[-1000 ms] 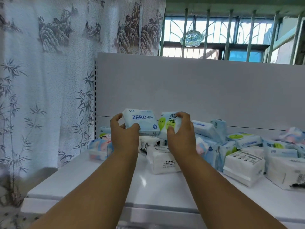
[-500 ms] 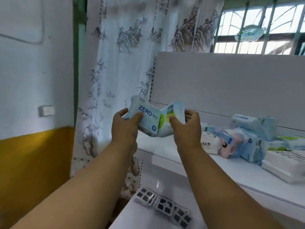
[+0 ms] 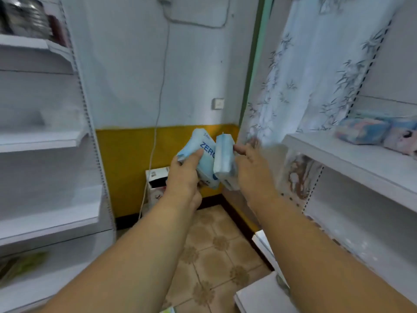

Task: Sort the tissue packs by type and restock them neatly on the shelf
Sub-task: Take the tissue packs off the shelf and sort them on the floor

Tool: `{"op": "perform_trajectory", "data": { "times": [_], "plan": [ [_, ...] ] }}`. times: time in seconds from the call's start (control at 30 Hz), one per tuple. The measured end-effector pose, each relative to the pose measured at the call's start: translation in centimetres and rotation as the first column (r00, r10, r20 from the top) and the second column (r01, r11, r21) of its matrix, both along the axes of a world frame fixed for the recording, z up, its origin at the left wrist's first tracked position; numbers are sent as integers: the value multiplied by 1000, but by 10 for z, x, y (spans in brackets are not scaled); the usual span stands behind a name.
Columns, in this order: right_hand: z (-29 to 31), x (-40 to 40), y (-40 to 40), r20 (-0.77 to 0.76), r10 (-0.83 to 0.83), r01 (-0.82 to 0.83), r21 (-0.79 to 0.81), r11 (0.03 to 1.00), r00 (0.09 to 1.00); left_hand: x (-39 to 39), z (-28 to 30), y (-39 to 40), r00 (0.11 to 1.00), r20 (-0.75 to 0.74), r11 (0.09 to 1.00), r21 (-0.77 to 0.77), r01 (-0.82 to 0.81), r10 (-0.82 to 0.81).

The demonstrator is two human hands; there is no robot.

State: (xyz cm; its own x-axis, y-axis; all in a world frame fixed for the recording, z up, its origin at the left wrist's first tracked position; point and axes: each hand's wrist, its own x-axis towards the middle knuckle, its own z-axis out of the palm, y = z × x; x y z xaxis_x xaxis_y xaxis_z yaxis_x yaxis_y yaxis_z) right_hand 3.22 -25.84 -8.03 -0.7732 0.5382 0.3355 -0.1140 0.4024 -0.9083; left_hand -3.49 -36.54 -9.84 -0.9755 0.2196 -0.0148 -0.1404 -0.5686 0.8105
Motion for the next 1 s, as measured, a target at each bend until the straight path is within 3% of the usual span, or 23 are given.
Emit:
{"op": "perform_trajectory", "data": {
  "times": [0.13, 0.23, 0.3, 0.47, 0.6, 0.7, 0.83, 1.0],
  "plan": [
    [-35, -32, -55, 217, 67, -117, 226, 967, 974, -26, -48, -76, 992, 126, 1000, -16, -22, 24],
    [-66, -62, -102, 398, 196, -282, 168, 945, 896, -50, -86, -136, 969, 241, 998, -50, -32, 43],
    [-87, -85, -135, 430, 243, -334, 149, 931, 870, -69, -110, -181, 951, 290, 992, -102, -79, 105],
    [-156, -130, -177, 410, 118, -73, -125, 990, 904, -97, -167, -273, 896, 372, 956, -250, -154, 242],
    [-229, -153, -196, 510, 190, -117, -172, 978, 839, -100, -225, -286, 868, 435, 908, -416, -44, 241],
    [-298, -165, -212, 586, 376, -165, -381, 910, 718, -102, -283, -275, 828, 519, 892, -449, 53, 212],
    [-410, -175, -212, 603, 517, 18, -661, 750, 608, -109, -392, -266, 689, 690, 894, -427, 139, 223],
    [-576, -168, -187, 671, 545, 240, -714, 658, 503, -105, -560, -241, 504, 852, 944, -270, 189, 143]
  ]
}}
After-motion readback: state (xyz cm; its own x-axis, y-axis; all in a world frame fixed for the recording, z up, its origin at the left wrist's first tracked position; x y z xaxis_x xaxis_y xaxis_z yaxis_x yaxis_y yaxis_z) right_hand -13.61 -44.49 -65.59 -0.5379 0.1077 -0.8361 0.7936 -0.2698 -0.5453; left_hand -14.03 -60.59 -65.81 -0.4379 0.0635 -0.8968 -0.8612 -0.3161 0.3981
